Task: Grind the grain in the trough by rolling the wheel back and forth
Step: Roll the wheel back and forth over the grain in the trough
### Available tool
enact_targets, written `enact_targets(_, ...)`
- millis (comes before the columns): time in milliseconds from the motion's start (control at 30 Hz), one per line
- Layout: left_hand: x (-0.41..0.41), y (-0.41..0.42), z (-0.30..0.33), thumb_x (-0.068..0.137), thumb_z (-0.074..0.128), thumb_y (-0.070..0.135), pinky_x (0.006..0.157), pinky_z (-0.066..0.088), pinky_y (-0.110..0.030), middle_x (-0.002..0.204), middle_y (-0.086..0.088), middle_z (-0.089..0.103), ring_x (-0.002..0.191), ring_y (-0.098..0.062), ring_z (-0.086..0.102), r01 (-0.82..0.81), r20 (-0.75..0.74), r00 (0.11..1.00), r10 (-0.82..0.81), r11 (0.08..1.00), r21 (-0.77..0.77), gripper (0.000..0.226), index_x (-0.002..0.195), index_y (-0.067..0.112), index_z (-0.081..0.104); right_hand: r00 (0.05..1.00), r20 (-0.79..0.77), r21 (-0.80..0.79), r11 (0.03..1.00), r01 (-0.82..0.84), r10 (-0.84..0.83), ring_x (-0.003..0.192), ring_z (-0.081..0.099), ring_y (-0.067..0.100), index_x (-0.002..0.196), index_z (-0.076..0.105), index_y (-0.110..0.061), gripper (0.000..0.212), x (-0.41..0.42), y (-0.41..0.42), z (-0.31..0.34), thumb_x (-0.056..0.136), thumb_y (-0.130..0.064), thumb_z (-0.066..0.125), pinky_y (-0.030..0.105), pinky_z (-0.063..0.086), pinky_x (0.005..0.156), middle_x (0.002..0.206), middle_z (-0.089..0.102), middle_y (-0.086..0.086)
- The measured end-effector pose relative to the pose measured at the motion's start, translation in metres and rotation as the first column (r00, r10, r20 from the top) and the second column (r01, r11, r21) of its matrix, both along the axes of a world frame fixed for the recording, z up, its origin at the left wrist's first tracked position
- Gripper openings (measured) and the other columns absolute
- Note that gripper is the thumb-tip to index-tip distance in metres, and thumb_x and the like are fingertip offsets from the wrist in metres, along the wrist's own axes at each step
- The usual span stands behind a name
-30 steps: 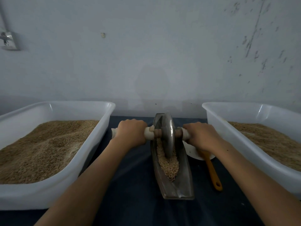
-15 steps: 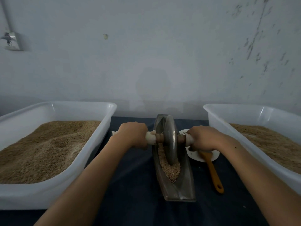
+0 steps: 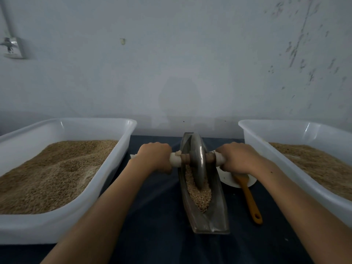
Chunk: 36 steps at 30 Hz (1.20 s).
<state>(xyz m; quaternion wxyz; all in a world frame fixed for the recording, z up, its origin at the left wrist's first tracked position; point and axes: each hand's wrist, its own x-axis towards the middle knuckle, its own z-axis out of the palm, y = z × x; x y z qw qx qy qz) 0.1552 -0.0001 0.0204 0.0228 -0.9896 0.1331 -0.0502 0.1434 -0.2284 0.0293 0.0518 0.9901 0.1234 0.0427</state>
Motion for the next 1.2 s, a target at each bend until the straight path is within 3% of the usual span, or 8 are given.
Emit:
enact_targets(100, 0.001, 0.0, 0.002, 0.074, 0.072, 0.038, 0.066, 0.038, -0.03, 0.07, 0.01, 0.047, 0.072, -0.012, 0.05, 0.017, -0.05, 0.999, -0.017, 1.0, 0.006, 0.037, 0.105, 0.022, 0.061, 0.989, -0.143, -0.002, 1.0, 0.023, -0.024, 0.083, 0.062, 0.015, 0.099, 0.059, -0.024, 0.018, -0.002, -0.001, 0.007, 0.083, -0.026, 0.066, 0.031, 0.052, 0.073, 0.088, 0.064, -0.001)
enact_targets(233, 0.002, 0.001, 0.002, 0.074, 0.072, 0.037, 0.065, 0.038, -0.029, 0.068, 0.011, 0.045, 0.066, -0.009, 0.048, 0.021, -0.047, 0.999, -0.021, 1.0, 0.0, 0.034, 0.103, 0.023, 0.061, 0.986, -0.161, -0.006, 0.999, 0.032, -0.033, 0.086, 0.063, 0.017, 0.104, 0.061, -0.022, 0.021, -0.002, 0.0, 0.007, 0.084, -0.026, 0.066, 0.033, 0.054, 0.08, 0.093, 0.065, 0.001)
enact_targets(400, 0.002, 0.003, -0.005, 0.075, 0.069, 0.035, 0.064, 0.038, -0.03, 0.076, 0.008, 0.054, 0.071, -0.013, 0.051, 0.009, 0.066, 0.998, -0.006, 0.999, -0.035, 0.021, 0.088, 0.026, 0.055, 0.997, 0.079, -0.022, 1.0, 0.005, -0.003, 0.079, 0.055, 0.016, 0.092, 0.054, -0.027, 0.005, -0.004, 0.004, 0.0, 0.089, -0.024, 0.057, 0.03, 0.04, 0.068, 0.092, 0.062, -0.003)
enact_targets(567, 0.001, 0.006, -0.011, 0.077, 0.068, 0.035, 0.065, 0.036, -0.028, 0.08, 0.008, 0.056, 0.073, -0.012, 0.05, 0.002, 0.071, 0.997, 0.006, 0.995, -0.103, 0.018, 0.086, 0.028, 0.054, 0.96, 0.279, -0.024, 1.0, -0.017, 0.023, 0.074, 0.045, 0.017, 0.081, 0.04, -0.028, 0.018, -0.005, 0.008, -0.006, 0.091, -0.021, 0.053, 0.031, 0.033, 0.067, 0.082, 0.05, -0.005)
enact_targets(733, -0.001, 0.001, -0.001, 0.076, 0.071, 0.035, 0.069, 0.041, -0.031, 0.086, 0.004, 0.058, 0.078, -0.015, 0.054, -0.022, -0.026, 0.999, 0.022, 0.999, -0.031, 0.032, 0.103, 0.022, 0.061, 0.997, 0.075, -0.047, 0.999, -0.008, 0.011, 0.08, 0.056, 0.016, 0.089, 0.052, -0.025, 0.006, -0.002, 0.003, 0.0, 0.088, -0.026, 0.058, 0.029, 0.039, 0.067, 0.092, 0.062, -0.003)
enact_targets(933, -0.005, -0.005, 0.008, 0.075, 0.072, 0.038, 0.069, 0.041, -0.031, 0.083, 0.004, 0.055, 0.078, -0.016, 0.054, -0.019, -0.049, 0.999, 0.021, 0.999, 0.04, 0.039, 0.108, 0.021, 0.06, 0.98, -0.199, 0.026, 0.999, 0.021, -0.015, 0.077, 0.058, 0.012, 0.077, 0.047, -0.029, 0.023, -0.001, -0.004, 0.007, 0.083, -0.028, 0.069, 0.024, 0.04, 0.059, 0.081, 0.059, -0.005)
enact_targets(1033, -0.004, -0.004, 0.005, 0.076, 0.07, 0.037, 0.069, 0.042, -0.031, 0.082, 0.004, 0.056, 0.077, -0.016, 0.055, -0.022, -0.005, 1.0, 0.022, 1.0, 0.012, 0.033, 0.103, 0.021, 0.061, 0.993, -0.114, 0.01, 1.0, 0.015, -0.014, 0.082, 0.06, 0.015, 0.086, 0.05, -0.028, 0.016, 0.001, -0.003, 0.002, 0.085, -0.029, 0.066, 0.028, 0.046, 0.068, 0.086, 0.06, -0.004)
enact_targets(1200, -0.002, -0.002, -0.005, 0.082, 0.063, 0.036, 0.069, 0.041, -0.03, 0.086, 0.004, 0.06, 0.077, -0.014, 0.054, -0.003, 0.17, 0.985, 0.009, 1.0, -0.031, 0.017, 0.09, 0.023, 0.055, 0.973, 0.228, 0.038, 0.998, -0.047, 0.037, 0.083, 0.059, 0.019, 0.084, 0.048, -0.028, 0.009, 0.003, -0.002, -0.012, 0.091, -0.027, 0.053, 0.033, 0.046, 0.07, 0.09, 0.062, -0.003)
